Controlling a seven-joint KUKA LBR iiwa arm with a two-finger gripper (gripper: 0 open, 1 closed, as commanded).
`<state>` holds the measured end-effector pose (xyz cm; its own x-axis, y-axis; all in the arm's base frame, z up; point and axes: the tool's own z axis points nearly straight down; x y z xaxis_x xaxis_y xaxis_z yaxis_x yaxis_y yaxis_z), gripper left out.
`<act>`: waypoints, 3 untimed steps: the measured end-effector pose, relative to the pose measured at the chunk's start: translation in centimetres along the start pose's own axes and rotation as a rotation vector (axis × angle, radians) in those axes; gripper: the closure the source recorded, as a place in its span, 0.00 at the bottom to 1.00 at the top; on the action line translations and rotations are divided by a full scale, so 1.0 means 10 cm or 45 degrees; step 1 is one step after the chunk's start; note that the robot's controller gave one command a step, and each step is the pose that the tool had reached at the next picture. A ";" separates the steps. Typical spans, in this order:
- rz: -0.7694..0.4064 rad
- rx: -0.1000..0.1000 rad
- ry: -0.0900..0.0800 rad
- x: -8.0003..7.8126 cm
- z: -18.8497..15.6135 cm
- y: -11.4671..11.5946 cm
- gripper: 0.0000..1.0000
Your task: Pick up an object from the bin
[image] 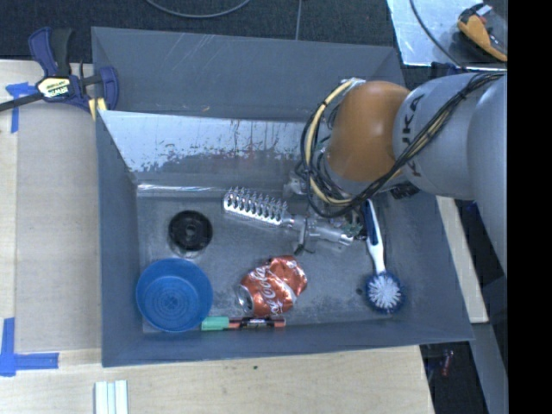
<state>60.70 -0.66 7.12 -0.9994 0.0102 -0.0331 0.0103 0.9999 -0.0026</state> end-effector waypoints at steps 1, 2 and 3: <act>-0.077 -0.007 0.024 -0.10 -0.05 0.14 1.00; -0.077 -0.007 0.025 -0.10 -0.05 0.14 1.00; -0.077 -0.006 0.022 -0.10 -0.13 0.14 1.00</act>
Offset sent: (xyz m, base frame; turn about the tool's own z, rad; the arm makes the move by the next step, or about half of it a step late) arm 0.0000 0.0000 0.0000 0.0000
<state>61.69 0.70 8.41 -0.9986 -0.0503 -0.0156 -0.0503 0.9987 0.0010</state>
